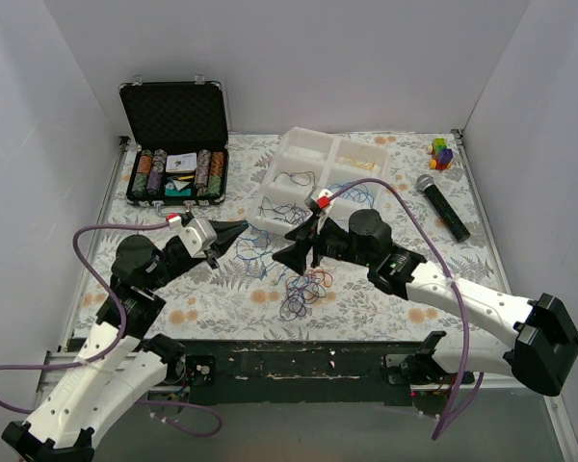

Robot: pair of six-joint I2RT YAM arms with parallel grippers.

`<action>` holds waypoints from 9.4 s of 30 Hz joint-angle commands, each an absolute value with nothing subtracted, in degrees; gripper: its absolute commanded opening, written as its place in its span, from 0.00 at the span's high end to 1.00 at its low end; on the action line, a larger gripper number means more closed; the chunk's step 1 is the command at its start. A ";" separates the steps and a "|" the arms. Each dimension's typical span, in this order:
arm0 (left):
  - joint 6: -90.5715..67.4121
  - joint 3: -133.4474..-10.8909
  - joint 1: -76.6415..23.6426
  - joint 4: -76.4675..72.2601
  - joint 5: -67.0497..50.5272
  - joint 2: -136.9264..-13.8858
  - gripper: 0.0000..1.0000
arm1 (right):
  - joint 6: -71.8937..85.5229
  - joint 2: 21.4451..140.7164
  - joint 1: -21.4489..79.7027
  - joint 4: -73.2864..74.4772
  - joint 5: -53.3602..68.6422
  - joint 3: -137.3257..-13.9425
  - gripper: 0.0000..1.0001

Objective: Untangle the cables

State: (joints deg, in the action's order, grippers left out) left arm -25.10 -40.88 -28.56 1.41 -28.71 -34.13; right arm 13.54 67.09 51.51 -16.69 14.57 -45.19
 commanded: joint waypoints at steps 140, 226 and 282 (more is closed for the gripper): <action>-12.22 -62.14 -28.30 1.67 -9.93 -34.54 1.00 | 7.12 101.08 20.30 -29.89 0.97 -65.66 0.99; -37.27 -49.57 -28.30 -5.10 -33.04 -43.85 1.00 | 23.27 74.00 22.85 -35.48 59.75 -59.33 0.16; -28.83 -49.13 -28.30 1.67 -28.21 -38.06 0.26 | -5.28 92.10 21.45 -7.38 5.28 -70.40 0.99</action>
State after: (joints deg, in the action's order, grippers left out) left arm -30.22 -48.27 -28.56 -1.78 -28.29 -39.20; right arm -4.29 90.87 22.39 -4.36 11.11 -69.14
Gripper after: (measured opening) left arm 0.741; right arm 0.030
